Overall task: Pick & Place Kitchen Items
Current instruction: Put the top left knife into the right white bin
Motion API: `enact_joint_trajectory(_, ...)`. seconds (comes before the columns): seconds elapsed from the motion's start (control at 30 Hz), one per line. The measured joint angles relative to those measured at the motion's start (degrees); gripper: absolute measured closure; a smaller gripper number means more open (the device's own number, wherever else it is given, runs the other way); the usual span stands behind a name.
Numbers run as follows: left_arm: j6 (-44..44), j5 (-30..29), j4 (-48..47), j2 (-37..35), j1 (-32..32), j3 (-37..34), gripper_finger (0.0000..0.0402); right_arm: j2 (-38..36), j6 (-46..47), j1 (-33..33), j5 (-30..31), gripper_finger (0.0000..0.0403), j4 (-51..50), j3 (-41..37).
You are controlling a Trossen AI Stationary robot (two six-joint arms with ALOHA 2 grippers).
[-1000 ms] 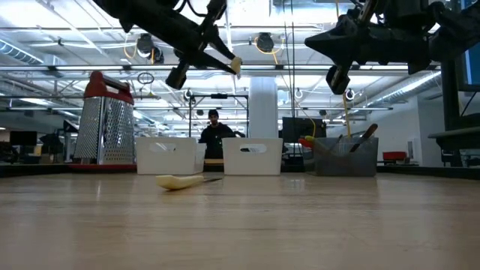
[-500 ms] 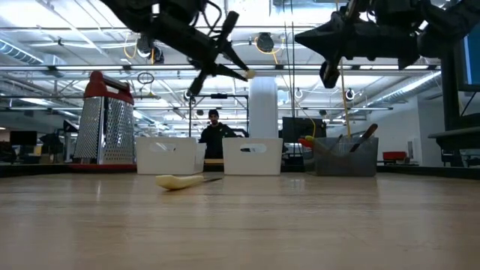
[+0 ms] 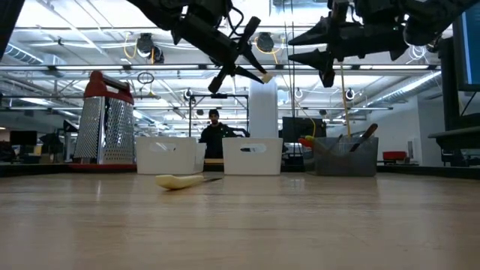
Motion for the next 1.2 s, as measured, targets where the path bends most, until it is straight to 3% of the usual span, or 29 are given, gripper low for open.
enact_joint_trajectory(0.27, 0.0, -0.2, 0.2, 0.0, 0.0, 0.2, 0.0364, 8.3, 3.0, -0.2, 0.0, 0.0182, -2.6, 5.2)
enact_joint_trajectory(0.5, -0.1, -0.2, -0.2, 0.0, -0.2, 0.2, 0.0364, 13.9, 1.4, -0.2, 0.0, 0.0174, -7.1, 10.9)
enact_joint_trajectory(0.87, -0.2, -0.3, 0.4, 0.0, -0.6, 0.2, 0.0364, 18.1, 3.1, 0.0, 1.9, 0.0206, -7.3, 13.0)
enact_joint_trajectory(1.2, 0.0, -3.0, 0.1, 0.0, -1.1, 0.2, 0.0364, 19.5, 7.7, 0.4, 6.2, 0.0298, -4.6, 13.0)
